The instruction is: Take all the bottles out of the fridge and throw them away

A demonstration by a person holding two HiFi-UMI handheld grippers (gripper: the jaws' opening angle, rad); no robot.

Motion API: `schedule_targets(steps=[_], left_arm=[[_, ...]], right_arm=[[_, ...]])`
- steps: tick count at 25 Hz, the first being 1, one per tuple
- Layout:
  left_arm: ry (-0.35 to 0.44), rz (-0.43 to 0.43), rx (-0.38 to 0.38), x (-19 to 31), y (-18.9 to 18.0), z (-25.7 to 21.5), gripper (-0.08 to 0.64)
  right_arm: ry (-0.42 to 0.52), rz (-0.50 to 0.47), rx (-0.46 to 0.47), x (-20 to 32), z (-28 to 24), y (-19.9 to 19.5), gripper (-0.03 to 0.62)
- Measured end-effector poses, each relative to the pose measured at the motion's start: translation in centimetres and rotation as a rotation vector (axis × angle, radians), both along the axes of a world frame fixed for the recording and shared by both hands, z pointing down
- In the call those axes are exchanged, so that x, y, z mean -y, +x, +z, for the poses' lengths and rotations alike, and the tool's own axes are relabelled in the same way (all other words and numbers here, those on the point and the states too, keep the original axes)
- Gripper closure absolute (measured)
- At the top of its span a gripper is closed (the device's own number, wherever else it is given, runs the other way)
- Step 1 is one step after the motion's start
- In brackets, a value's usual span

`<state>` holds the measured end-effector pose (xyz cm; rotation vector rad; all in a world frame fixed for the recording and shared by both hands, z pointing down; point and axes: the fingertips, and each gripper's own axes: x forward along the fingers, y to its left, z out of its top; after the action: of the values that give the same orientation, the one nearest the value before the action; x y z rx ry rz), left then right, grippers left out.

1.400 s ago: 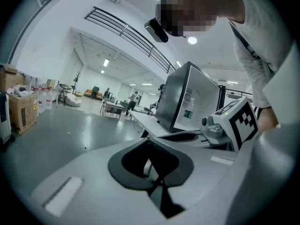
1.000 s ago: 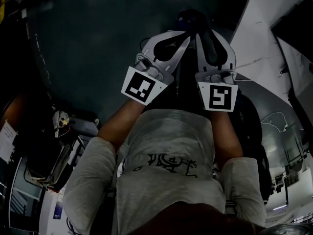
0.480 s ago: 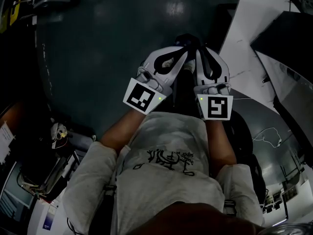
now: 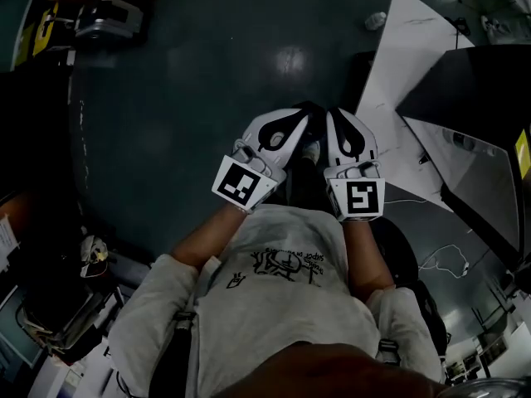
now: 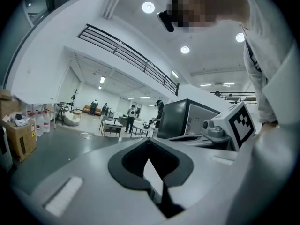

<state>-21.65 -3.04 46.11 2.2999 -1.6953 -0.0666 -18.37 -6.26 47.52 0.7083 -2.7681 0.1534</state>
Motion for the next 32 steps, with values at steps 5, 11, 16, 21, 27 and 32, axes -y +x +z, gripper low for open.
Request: schedule_targets(steps=[5,11,16,21,27,32], left_arm=[[0.062,0.006,0.031,0.2,0.0,-2.9,0.552],[0.084,0.022,0.011,-0.1,0.5,-6.2,0.552],[0.138,0.043,0.017,-0.6,0.9,-8.7,0.552],[0.159,0.050,0.034,-1.2,1.3,-10.7,0.552],[0.185,0.059,0.041,-2.0,1.9,-13.0,0.552],[0.208,0.067,0.060,-2.6,2.1,-14.8,0.552]], right_arm=[[0.011,-0.002,0.026,0.4,-3.2,0.1,0.574],[0.022,-0.025,0.039,-0.5,-6.5,0.2,0.577],[0.026,-0.045,0.053,-1.3,-8.7,0.2,0.577],[0.037,-0.062,0.069,-2.1,-11.1,0.5,0.578],[0.055,-0.077,0.080,-3.2,-13.5,0.8,0.580],[0.052,-0.097,0.092,-4.2,-15.3,1.2,0.580]])
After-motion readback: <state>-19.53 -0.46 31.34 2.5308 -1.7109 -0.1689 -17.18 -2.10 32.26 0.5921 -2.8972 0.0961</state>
